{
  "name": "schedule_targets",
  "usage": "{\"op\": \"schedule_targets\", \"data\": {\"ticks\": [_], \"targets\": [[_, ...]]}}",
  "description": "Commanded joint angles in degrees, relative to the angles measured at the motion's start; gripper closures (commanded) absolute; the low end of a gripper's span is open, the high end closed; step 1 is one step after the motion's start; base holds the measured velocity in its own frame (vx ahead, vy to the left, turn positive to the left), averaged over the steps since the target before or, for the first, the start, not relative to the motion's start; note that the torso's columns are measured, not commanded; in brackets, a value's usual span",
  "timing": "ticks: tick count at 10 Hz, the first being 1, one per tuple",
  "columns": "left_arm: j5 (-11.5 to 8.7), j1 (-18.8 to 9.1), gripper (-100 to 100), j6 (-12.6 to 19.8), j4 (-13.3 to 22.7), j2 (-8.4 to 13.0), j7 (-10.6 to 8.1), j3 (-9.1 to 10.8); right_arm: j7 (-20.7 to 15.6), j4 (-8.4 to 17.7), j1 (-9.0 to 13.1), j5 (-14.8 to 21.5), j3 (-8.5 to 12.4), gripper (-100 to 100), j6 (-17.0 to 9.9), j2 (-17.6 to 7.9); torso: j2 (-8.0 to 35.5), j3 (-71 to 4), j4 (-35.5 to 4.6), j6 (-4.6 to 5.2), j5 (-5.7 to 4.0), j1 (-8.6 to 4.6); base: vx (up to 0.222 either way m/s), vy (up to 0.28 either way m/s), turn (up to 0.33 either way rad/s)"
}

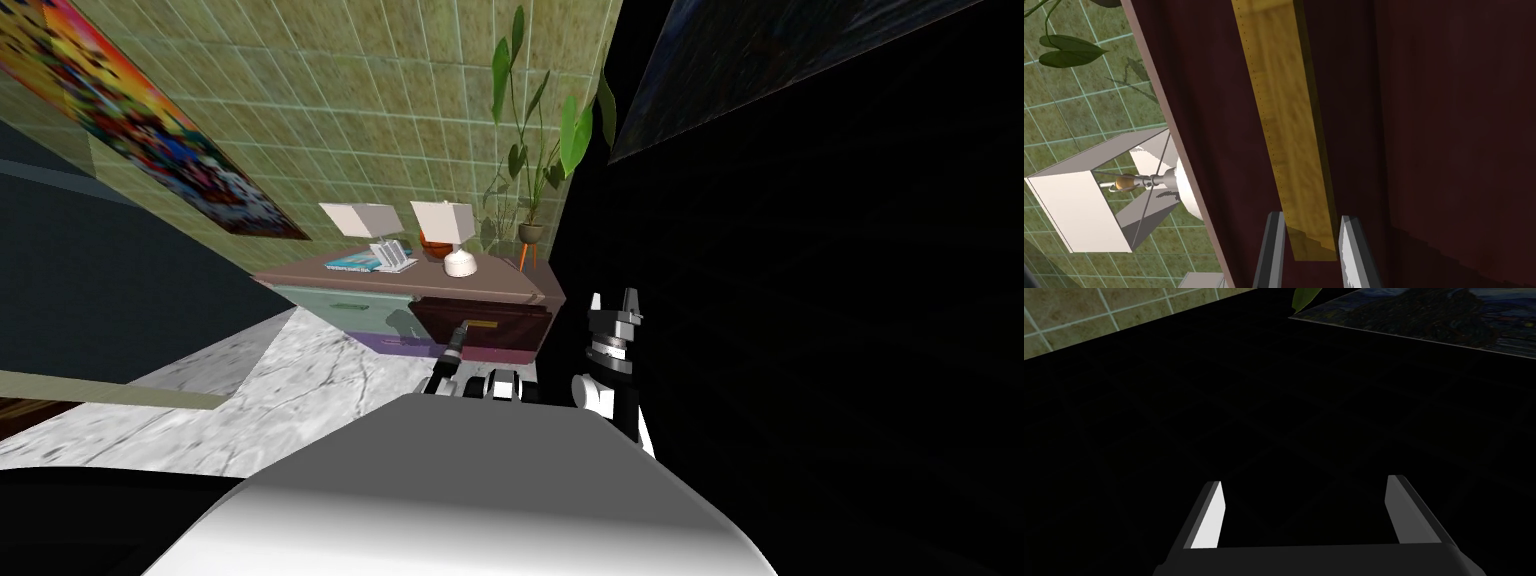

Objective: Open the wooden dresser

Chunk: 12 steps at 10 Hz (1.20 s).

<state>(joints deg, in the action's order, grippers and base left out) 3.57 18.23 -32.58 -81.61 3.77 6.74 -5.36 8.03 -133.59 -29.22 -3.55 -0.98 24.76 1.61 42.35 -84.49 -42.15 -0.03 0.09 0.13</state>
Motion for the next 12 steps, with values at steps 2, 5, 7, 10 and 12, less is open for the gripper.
{"op": "schedule_targets", "data": {"ticks": [2, 5, 7, 10, 12], "targets": [[0.1, 0.9, 100, 0.2, -0.9, 0.2, -0.06, -0.32, 0.0, 0.0, 0.0, 0.0, 0.0, 0, 0.0, 0.0, -0.2, -0.1, 0.0, 0.02, -0.06, -0.14, -0.135, -0.013, 0.009], [0.2, 2.3, 100, 0.3, -1.5, 0.5, -0.28, -0.93, 0.0, 0.0, 0.0, 0.0, 0.0, 0, 0.0, 0.0, 0.0, 0.0, 0.0, 0.01, -0.02, -0.09, -0.165, 0.004, 0.016], [0.2, 2.2, 100, 0.2, -1.9, 0.5, -0.37, -1.02, 0.0, 0.0, 0.0, 0.0, 0.0, 0, 0.0, 0.0, -0.1, -0.1, 0.0, -0.01, 0.00, 0.02, -0.141, 0.002, 0.002], [0.2, 3.3, -100, 4.1, -6.5, 1.0, -0.74, -1.32, 0.0, 0.0, 0.0, 0.0, 0.0, 0, 0.0, 0.0, -0.4, -0.3, -0.1, 0.03, -0.12, -0.14, -0.014, -0.001, -0.003], [0.2, 3.9, -100, 6.7, -9.7, 1.3, -0.97, -1.47, 0.0, 0.0, 0.0, 0.0, 0.0, 0, 0.0, 0.0, -0.1, -0.1, -0.2, 0.03, -0.11, -0.15, -0.003, -0.001, 0.000]]}}
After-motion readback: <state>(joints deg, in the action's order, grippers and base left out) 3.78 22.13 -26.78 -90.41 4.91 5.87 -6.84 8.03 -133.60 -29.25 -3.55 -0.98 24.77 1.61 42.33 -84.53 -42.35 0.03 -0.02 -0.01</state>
